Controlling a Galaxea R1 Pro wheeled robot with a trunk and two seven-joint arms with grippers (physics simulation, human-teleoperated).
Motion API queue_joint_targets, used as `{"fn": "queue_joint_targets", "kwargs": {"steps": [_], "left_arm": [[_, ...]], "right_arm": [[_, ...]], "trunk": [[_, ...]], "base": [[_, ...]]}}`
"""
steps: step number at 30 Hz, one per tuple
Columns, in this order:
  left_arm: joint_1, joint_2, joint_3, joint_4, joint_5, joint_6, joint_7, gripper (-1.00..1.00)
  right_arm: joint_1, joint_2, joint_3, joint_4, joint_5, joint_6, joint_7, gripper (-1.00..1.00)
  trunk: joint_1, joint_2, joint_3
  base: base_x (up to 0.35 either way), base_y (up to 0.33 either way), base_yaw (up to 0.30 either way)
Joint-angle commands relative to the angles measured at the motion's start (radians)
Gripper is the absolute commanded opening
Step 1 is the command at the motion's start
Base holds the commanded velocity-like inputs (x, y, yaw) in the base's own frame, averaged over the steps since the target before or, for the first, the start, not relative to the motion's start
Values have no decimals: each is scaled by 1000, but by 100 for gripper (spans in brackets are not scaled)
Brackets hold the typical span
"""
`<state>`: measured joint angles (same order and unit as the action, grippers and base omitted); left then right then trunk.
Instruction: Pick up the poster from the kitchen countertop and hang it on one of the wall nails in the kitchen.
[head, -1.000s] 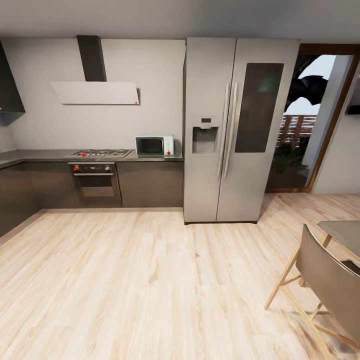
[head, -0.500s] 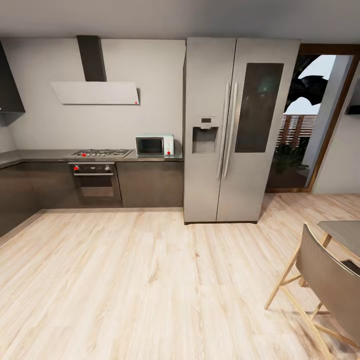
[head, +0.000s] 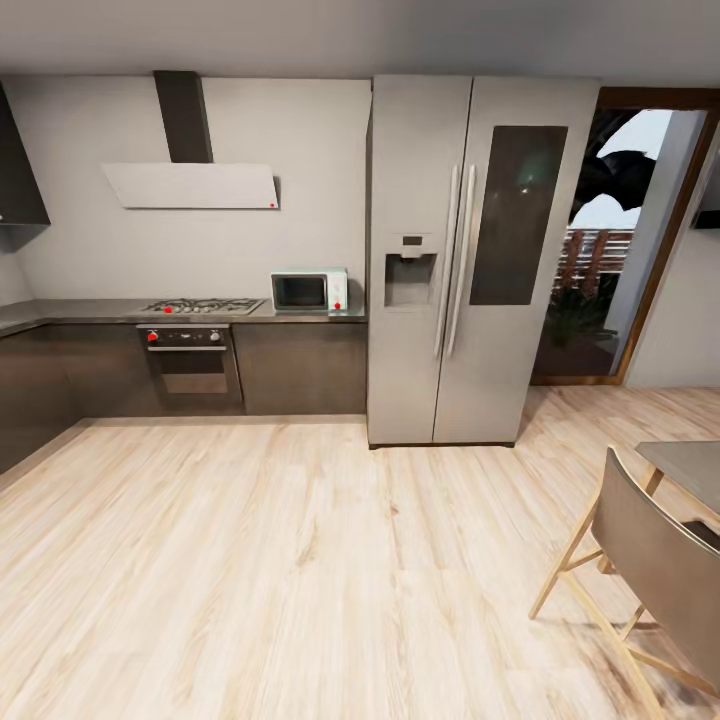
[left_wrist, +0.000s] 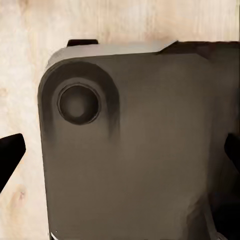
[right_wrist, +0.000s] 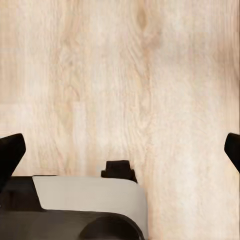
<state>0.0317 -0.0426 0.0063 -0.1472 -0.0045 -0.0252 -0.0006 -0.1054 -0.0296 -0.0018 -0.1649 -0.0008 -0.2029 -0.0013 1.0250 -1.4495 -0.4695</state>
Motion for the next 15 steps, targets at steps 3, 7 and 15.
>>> {"fn": "queue_joint_targets", "kwargs": {"steps": [3,7,15], "left_arm": [[0,3,3,-472,-1,-4,0,100],[0,15,6,-461,0,-5,0,100],[0,28,7,-457,1,-5,1,100]], "right_arm": [[-92,-1,1,-157,3,-15,-1,100],[-92,-2,2,-158,5,-17,-2,100],[-93,-22,3,-159,4,-19,-3,100]], "trunk": [[0,0,0],[0,0,0],[0,0,0]], "base": [[0,0,0],[0,0,0],[0,0,98]]}}
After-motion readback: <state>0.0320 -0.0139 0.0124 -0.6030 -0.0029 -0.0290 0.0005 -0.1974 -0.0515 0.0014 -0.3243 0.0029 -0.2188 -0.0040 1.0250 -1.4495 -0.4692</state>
